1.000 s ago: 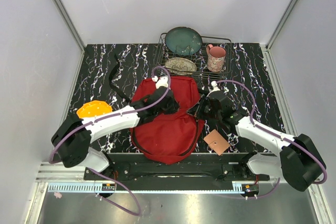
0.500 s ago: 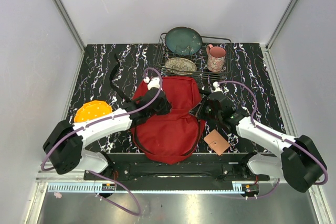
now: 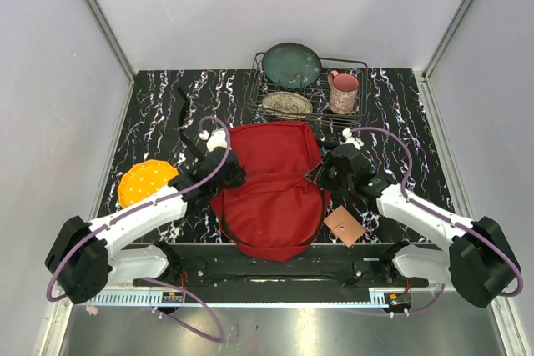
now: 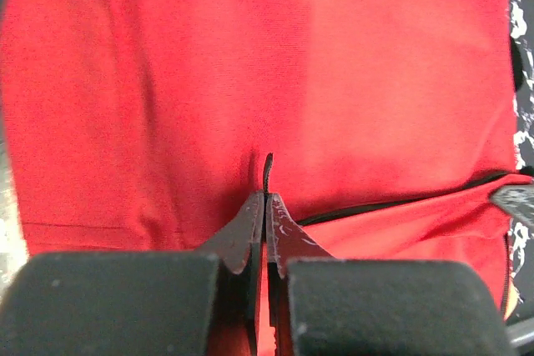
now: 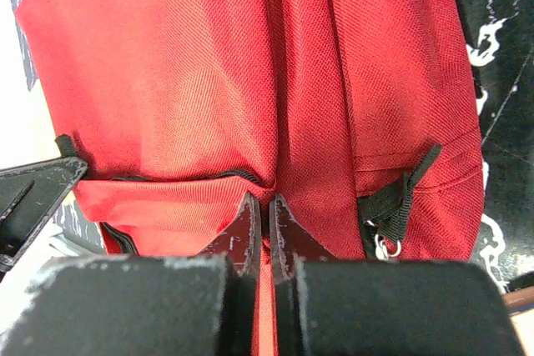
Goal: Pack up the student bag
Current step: Unzip the student bag at the center of the board, then pick up the personal item from the center of the board.
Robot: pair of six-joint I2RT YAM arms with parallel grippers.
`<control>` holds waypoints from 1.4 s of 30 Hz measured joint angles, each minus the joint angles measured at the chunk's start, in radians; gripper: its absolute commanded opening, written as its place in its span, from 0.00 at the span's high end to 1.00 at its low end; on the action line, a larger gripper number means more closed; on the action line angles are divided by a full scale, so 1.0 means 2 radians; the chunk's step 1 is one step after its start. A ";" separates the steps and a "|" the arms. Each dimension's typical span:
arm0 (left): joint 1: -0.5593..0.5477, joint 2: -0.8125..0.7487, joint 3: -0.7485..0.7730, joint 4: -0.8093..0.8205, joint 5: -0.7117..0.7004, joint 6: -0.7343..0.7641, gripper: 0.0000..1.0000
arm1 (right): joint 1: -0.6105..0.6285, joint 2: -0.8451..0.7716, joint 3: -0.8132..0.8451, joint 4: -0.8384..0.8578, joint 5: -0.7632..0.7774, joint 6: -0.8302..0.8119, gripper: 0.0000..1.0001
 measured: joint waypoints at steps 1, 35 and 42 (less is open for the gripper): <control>0.006 -0.008 -0.006 -0.005 -0.001 0.000 1.00 | -0.002 0.000 0.002 -0.004 0.000 -0.002 1.00; 0.061 -0.148 -0.015 -0.151 -0.002 0.038 0.01 | -0.037 0.007 0.023 -0.038 0.017 -0.027 0.25; 0.061 -0.151 0.030 -0.185 0.017 0.060 0.01 | -0.039 -0.045 0.041 -0.100 0.088 -0.026 0.14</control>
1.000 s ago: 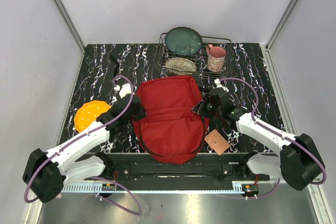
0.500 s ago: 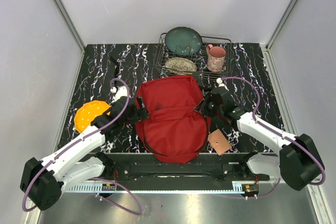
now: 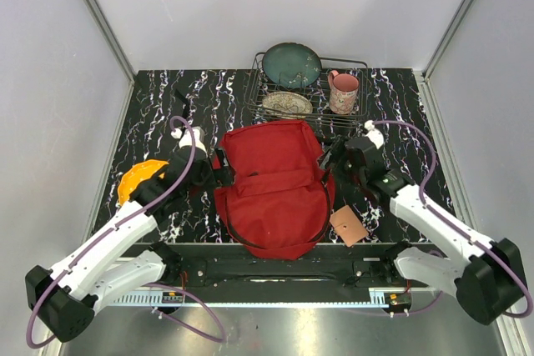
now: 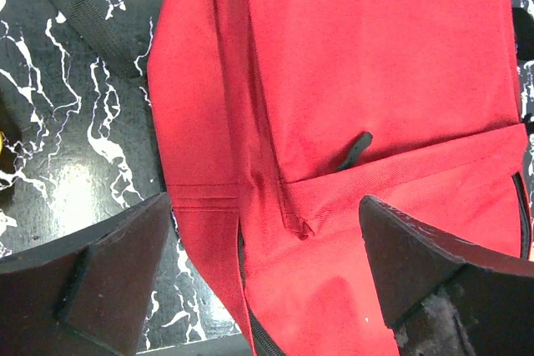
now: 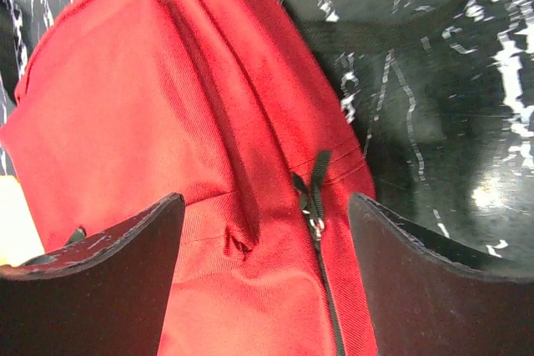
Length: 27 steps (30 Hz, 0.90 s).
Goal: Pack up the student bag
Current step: Pick up the personal item from the center of the board.
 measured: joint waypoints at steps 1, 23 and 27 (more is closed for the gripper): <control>0.000 0.000 0.003 -0.002 0.003 0.003 0.01 | 0.000 -0.009 0.003 -0.010 0.012 0.001 0.13; 0.015 -0.020 0.005 -0.020 0.022 0.064 0.01 | 0.000 -0.187 -0.020 -0.281 0.187 0.193 0.00; 0.028 -0.025 0.005 -0.026 0.024 0.076 0.01 | 0.000 -0.199 -0.041 -0.325 0.185 0.257 0.00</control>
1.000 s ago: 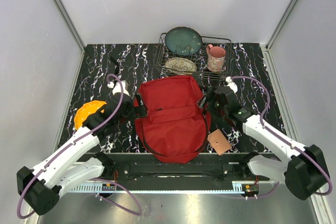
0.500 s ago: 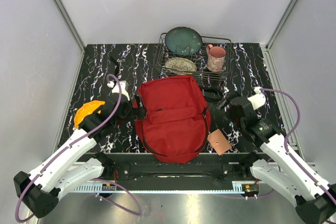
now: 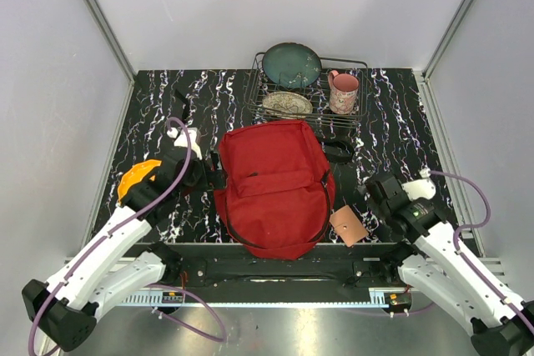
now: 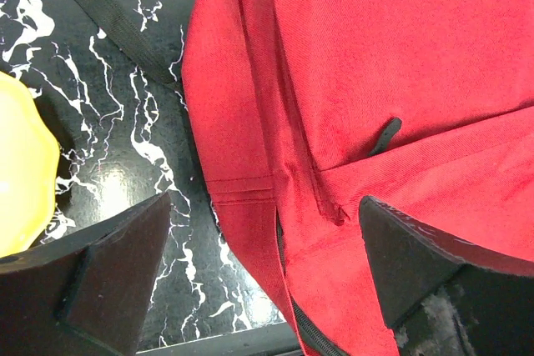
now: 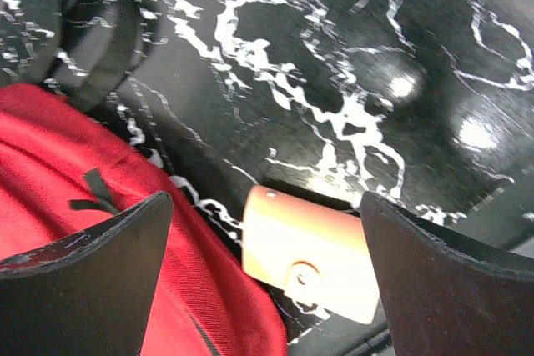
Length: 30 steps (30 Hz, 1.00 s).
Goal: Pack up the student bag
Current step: Pick up the personal item from the center of the board.
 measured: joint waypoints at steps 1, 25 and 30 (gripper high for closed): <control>0.002 -0.003 0.000 -0.002 0.001 0.001 0.01 | 0.000 -0.003 -0.005 -0.008 -0.002 0.010 0.00; 0.004 -0.035 -0.002 -0.005 0.002 0.002 0.01 | 0.000 -0.033 -0.095 -0.019 -0.130 0.112 0.00; 0.004 -0.035 -0.002 -0.005 0.002 0.002 0.01 | 0.000 0.007 -0.095 0.010 -0.142 0.112 0.03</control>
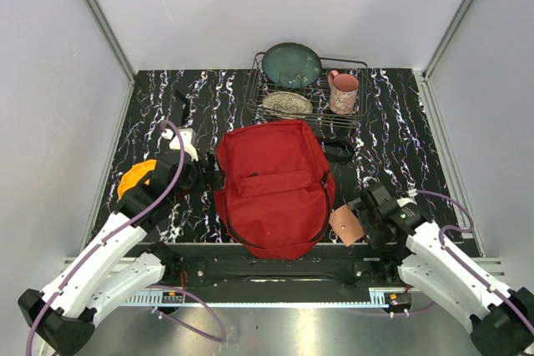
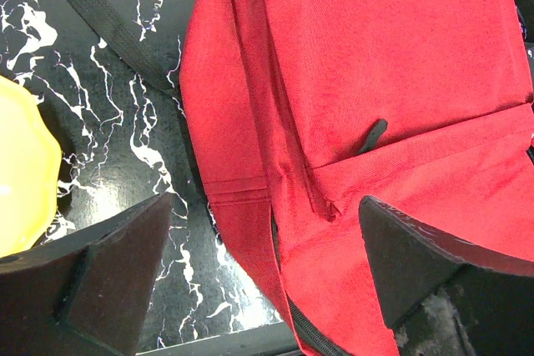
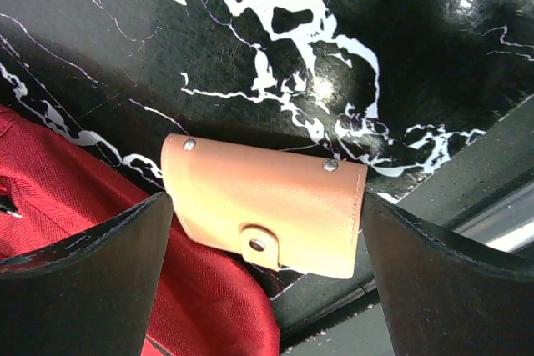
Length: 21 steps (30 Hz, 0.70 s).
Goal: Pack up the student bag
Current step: Pick up the personal item from the center of the board.
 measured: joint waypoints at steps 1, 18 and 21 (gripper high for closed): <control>0.000 0.000 0.000 0.000 0.000 0.000 0.01 | 0.000 0.006 -0.001 0.006 -0.001 0.000 0.03; 0.000 0.001 0.000 -0.001 -0.001 0.000 0.01 | 0.000 -0.004 -0.020 0.032 0.000 0.006 0.19; 0.000 0.002 0.000 0.000 -0.001 0.000 0.01 | 0.000 -0.022 -0.020 0.028 0.001 0.011 0.20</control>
